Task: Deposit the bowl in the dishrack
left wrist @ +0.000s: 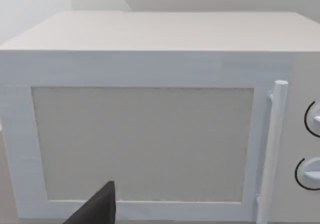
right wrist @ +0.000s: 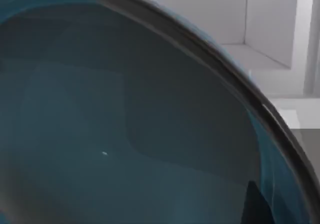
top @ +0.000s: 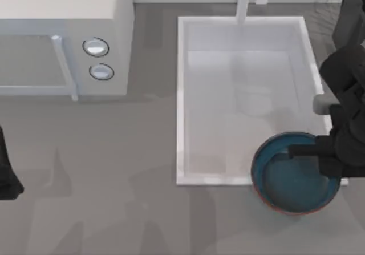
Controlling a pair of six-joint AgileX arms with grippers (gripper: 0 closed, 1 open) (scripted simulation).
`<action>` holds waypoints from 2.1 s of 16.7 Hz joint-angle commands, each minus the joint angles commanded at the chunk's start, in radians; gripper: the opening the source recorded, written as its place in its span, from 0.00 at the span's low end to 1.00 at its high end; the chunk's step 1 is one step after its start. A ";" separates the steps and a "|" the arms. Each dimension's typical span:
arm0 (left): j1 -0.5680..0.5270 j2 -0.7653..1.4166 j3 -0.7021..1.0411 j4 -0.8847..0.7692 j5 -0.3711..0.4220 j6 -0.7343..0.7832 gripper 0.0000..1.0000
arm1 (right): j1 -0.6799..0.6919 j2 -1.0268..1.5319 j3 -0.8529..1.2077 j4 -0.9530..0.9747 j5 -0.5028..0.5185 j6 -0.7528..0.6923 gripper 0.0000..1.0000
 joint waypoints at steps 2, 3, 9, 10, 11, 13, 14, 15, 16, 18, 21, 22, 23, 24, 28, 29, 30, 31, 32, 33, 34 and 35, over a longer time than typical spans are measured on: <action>0.000 0.000 0.000 0.000 0.000 0.000 1.00 | -0.001 -0.008 0.103 -0.117 0.001 0.001 0.00; 0.000 0.000 0.000 0.000 0.000 0.000 1.00 | -0.002 -0.014 0.160 -0.187 0.001 0.001 0.00; 0.000 0.000 0.000 0.000 0.000 0.000 1.00 | -0.007 -0.069 0.489 -0.593 -0.001 -0.008 0.00; 0.000 0.000 0.000 0.000 0.000 0.000 1.00 | -0.008 -0.080 0.530 -0.636 -0.002 -0.010 0.00; 0.000 0.000 0.000 0.000 0.000 0.000 1.00 | -0.009 -0.090 0.563 -0.668 -0.002 -0.012 0.00; 0.000 0.000 0.000 0.000 0.000 0.000 1.00 | -0.011 -0.102 0.596 -0.701 -0.003 -0.014 0.00; 0.000 0.000 0.000 0.000 0.000 0.000 1.00 | -0.011 -0.103 0.597 -0.703 -0.003 -0.014 0.00; 0.000 0.000 0.000 0.000 0.000 0.000 1.00 | -0.011 -0.103 0.597 -0.703 -0.003 -0.014 0.00; 0.000 0.000 0.000 0.000 0.000 0.000 1.00 | -0.011 -0.103 0.597 -0.703 -0.003 -0.014 0.00; 0.000 0.000 0.000 0.000 0.000 0.000 1.00 | -0.008 -0.100 0.595 -0.699 -0.004 -0.014 0.00; 0.000 0.000 0.000 0.000 0.000 0.000 1.00 | -0.057 -0.128 0.581 -0.638 -0.039 -0.034 0.00; 0.000 0.000 0.000 0.000 0.000 0.000 1.00 | -0.089 -0.145 0.571 -0.599 -0.060 -0.046 0.00; 0.000 0.000 0.000 0.000 0.000 0.000 1.00 | -0.129 -0.165 0.559 -0.549 -0.087 -0.060 0.00; 0.000 0.000 0.000 0.000 0.000 0.000 1.00 | -0.174 -0.187 0.543 -0.491 -0.117 -0.076 0.00; 0.000 0.000 0.000 0.000 0.000 0.000 1.00 | -0.396 -0.294 0.454 -0.188 -0.260 -0.153 0.00; 0.000 0.000 0.000 0.000 0.000 0.000 1.00 | -0.457 -0.325 0.426 -0.099 -0.299 -0.176 0.00; 0.000 0.000 0.000 0.000 0.000 0.000 1.00 | -0.519 -0.357 0.398 -0.009 -0.339 -0.198 0.00; 0.000 0.000 0.000 0.000 0.000 0.000 1.00 | -0.581 -0.389 0.370 0.081 -0.380 -0.222 0.00; 0.000 0.000 0.000 0.000 0.000 0.000 1.00 | -0.643 -0.423 0.342 0.171 -0.420 -0.245 0.00; 0.000 0.000 0.000 0.000 0.000 0.000 1.00 | -0.703 -0.457 0.314 0.257 -0.459 -0.267 0.00; 0.000 0.000 0.000 0.000 0.000 0.000 1.00 | -0.759 -0.491 0.288 0.338 -0.496 -0.289 0.00; 0.000 0.000 0.000 0.000 0.000 0.000 1.00 | -0.813 -0.524 0.264 0.412 -0.532 -0.309 0.00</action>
